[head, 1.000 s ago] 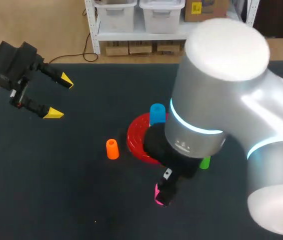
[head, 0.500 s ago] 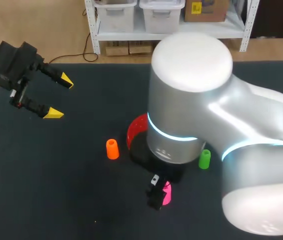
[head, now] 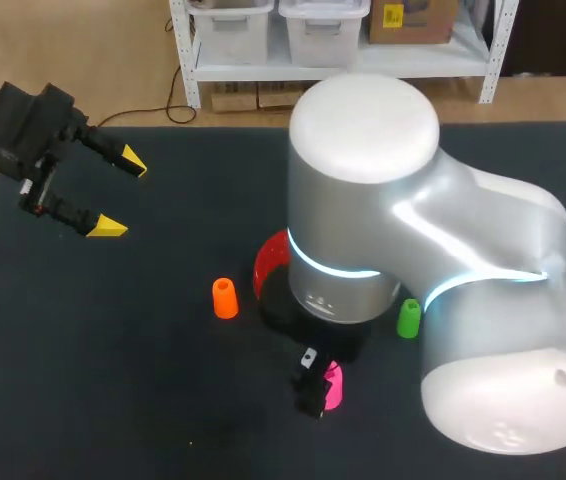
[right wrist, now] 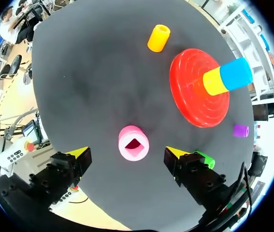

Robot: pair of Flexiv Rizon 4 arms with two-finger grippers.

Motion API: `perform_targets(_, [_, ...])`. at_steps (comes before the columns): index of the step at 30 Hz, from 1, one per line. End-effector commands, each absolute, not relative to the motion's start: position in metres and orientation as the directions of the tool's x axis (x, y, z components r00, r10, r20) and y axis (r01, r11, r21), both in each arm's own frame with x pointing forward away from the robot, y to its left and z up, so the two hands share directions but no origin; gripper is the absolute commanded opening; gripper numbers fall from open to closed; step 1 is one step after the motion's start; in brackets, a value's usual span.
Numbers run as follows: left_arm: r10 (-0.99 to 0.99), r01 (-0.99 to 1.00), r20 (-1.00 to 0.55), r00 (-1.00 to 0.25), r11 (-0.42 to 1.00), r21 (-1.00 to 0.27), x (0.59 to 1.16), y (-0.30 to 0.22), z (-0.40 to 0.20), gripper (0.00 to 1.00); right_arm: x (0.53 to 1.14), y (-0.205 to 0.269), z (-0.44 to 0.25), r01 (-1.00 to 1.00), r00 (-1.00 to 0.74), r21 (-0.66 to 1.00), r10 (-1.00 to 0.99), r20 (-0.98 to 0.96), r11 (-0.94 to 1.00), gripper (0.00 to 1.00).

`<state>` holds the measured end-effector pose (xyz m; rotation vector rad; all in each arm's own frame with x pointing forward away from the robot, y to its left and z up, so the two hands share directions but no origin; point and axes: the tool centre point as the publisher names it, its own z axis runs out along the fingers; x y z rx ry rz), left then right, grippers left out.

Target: Pick up and stack the cylinders on the red base in this order: pink,purple,orange,green

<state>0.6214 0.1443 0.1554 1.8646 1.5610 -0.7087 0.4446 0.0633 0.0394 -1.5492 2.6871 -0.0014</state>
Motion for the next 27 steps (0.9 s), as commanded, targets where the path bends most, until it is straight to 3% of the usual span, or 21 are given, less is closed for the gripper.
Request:
perform_targets(1, [0.665, 0.986, -0.728, 0.167, -0.131, 0.107, 0.622, 0.145, 0.155, 1.00, 0.448, 0.069, 0.035, -0.865, -0.501, -0.025, -0.865, -0.026, 0.501, 1.00])
perform_targets(27, [0.665, 0.986, -0.728, 0.167, -0.131, 0.107, 0.622, 0.145, 0.155, 1.00, 0.458, 0.062, 0.018, -0.847, -0.530, -0.043, -0.848, 0.008, 0.529, 1.00])
